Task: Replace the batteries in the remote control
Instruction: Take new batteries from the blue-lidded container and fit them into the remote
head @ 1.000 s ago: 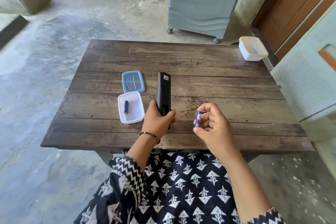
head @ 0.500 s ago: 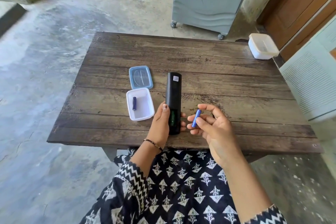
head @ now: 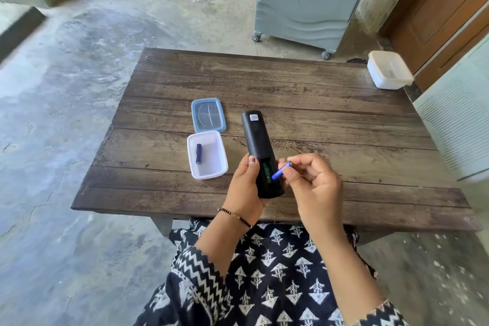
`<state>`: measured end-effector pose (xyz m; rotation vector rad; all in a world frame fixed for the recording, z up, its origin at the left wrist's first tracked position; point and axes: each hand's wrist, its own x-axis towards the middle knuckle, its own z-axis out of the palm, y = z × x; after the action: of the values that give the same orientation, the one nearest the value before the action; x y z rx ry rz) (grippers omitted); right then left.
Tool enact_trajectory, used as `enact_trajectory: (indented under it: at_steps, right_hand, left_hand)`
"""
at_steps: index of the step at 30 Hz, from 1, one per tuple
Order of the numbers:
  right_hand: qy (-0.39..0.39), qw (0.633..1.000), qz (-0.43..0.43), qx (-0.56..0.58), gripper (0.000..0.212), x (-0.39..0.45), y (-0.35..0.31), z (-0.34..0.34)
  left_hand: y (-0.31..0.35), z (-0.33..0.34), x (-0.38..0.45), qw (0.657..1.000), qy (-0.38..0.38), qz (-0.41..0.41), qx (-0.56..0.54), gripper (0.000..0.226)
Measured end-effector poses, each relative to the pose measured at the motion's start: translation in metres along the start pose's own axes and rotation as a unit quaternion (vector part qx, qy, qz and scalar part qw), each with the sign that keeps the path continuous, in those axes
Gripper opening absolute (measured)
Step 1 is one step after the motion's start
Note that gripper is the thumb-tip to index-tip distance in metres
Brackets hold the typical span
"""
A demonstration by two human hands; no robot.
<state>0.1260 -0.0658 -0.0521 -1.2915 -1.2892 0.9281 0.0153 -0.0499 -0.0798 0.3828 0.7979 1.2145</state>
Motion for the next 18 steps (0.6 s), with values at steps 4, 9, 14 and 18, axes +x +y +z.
enact_trajectory:
  at_steps: [4, 9, 14, 18]
  right_hand:
    - [-0.011, 0.999, 0.022, -0.041, 0.025, 0.002, -0.004, -0.002]
    - [-0.065, 0.961, -0.031, -0.267, 0.018, 0.006, -0.01, -0.001]
    - [-0.075, 0.934, -0.092, -0.338, 0.008, 0.007, -0.015, 0.004]
    - [-0.105, 0.928, -0.102, -0.343, 0.014, 0.007, -0.017, 0.004]
  left_hand:
    - [-0.001, 0.001, 0.0, 1.0, 0.003, -0.004, 0.017, 0.026]
    - [-0.003, 0.006, -0.001, 0.999, 0.032, -0.008, 0.024, 0.024]
    - [-0.006, 0.013, -0.004, 0.999, 0.026, -0.004, 0.034, 0.023]
    - [-0.001, 0.016, -0.005, 1.0, 0.022, -0.013, 0.0, 0.021]
